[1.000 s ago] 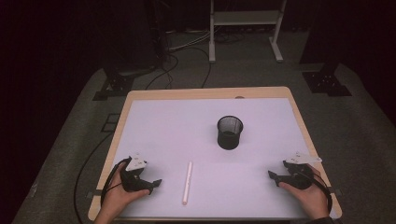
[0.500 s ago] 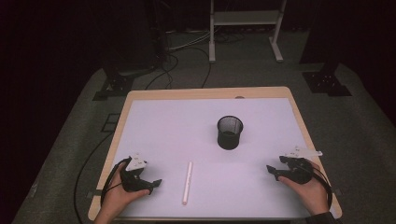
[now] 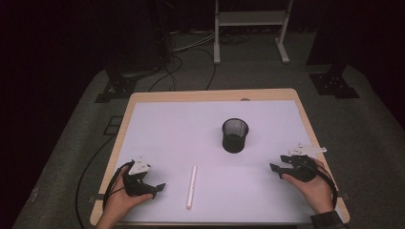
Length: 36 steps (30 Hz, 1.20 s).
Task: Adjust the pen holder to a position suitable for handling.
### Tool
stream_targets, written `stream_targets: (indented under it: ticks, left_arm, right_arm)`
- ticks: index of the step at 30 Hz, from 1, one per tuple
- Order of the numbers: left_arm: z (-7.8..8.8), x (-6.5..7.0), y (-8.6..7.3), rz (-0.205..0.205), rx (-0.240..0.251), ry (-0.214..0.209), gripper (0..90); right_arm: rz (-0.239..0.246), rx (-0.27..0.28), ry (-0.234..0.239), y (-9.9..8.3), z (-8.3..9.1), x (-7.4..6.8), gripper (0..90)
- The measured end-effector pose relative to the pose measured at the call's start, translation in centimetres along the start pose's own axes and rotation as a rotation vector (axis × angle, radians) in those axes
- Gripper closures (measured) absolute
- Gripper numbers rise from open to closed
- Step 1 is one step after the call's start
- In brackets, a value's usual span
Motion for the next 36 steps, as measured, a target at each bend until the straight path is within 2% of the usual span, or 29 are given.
stream_targets:
  ticks: [15, 36]
  left_arm:
    - [0.0, 0.0, 0.0, 0.0, 0.0, 0.0, 2.3]
    - [0.0, 0.0, 0.0, 0.0, 0.001, 0.0, 2.2]
  right_arm:
    - [-0.006, -0.008, 0.034, 2.5, 0.3, -0.2, 46.3]
    - [0.031, 0.013, 0.057, 6.0, 0.4, -0.6, 47.8]
Point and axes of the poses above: each handheld gripper's, and its own axes: z roughly backward along the jaws, y roughly out of its top, x roughly to its right, the point moved 3 cm from there along -z, roughly forward along the jaws, and after that the axes turned 15 degrees about -y, right-handed, at the moved point
